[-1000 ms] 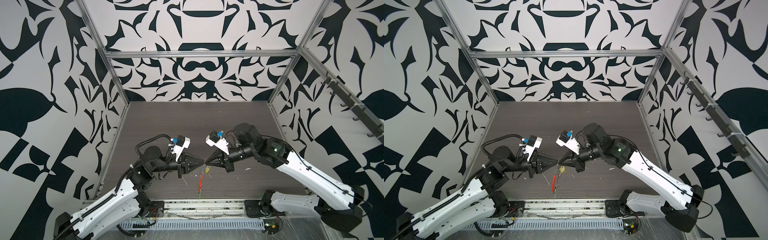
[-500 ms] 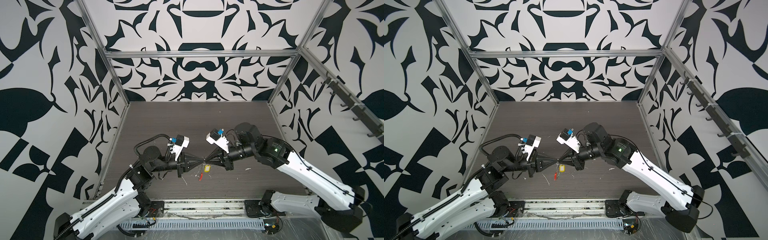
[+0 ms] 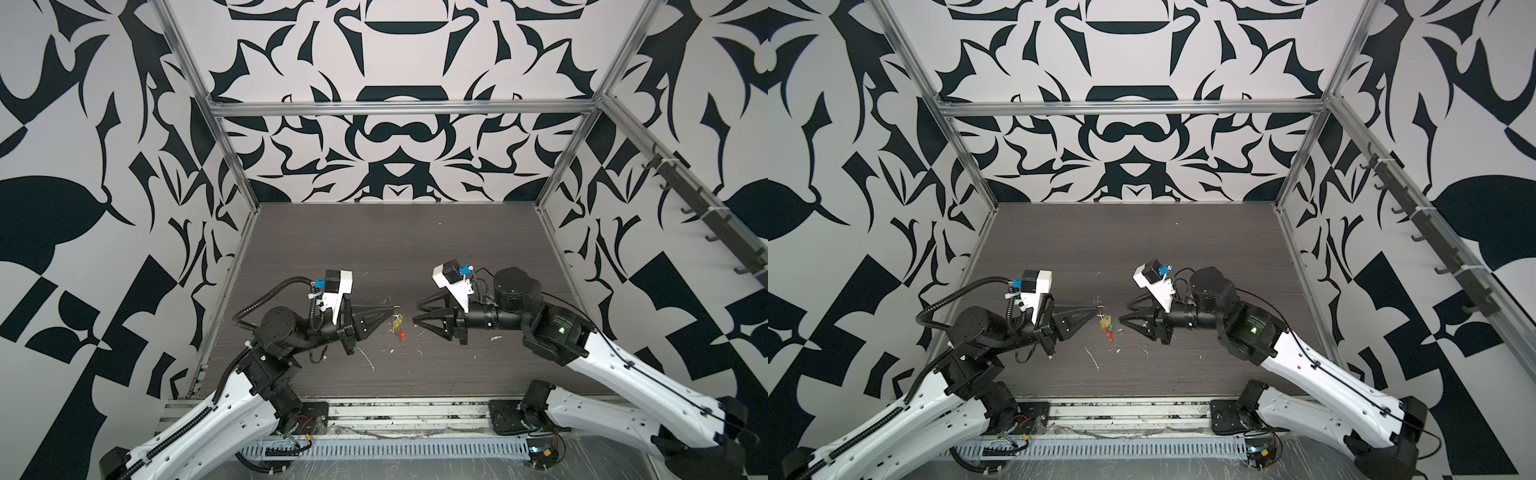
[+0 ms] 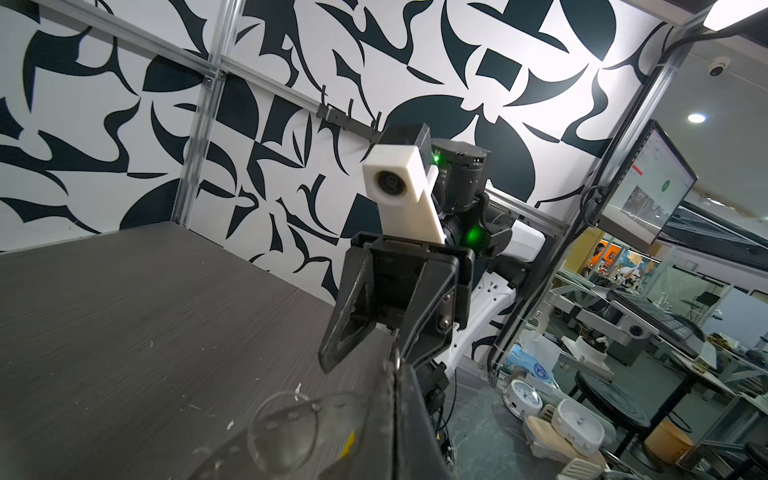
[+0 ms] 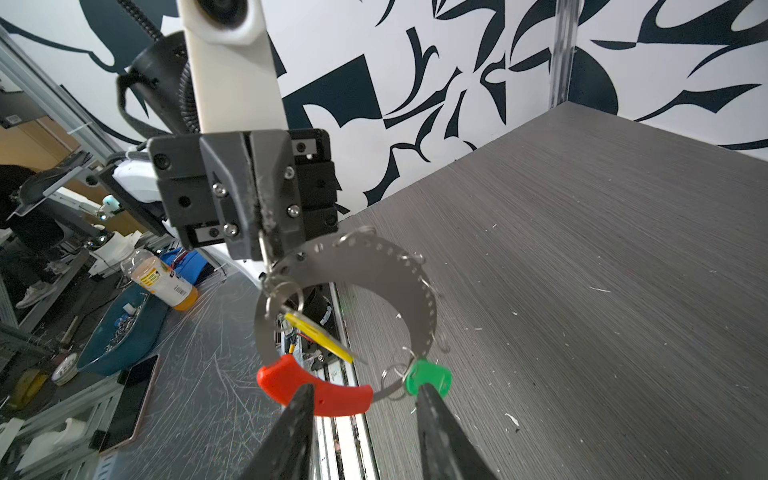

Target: Remove the keys from the keyring

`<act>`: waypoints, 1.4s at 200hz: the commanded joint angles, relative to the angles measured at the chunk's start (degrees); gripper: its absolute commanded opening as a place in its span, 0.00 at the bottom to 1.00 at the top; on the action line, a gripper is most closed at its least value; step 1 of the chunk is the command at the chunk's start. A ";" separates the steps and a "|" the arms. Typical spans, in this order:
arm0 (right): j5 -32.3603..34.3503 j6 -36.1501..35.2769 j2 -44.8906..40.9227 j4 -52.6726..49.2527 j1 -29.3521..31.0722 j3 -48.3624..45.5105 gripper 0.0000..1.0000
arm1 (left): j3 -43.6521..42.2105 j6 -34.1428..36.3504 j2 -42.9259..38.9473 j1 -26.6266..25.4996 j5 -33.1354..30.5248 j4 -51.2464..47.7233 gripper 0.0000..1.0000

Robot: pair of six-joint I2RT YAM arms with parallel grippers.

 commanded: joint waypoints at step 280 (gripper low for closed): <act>19.66 0.15 -1.52 11.59 13.62 -5.45 0.37 | -3.54 -0.71 -2.74 -0.15 -0.94 6.69 0.00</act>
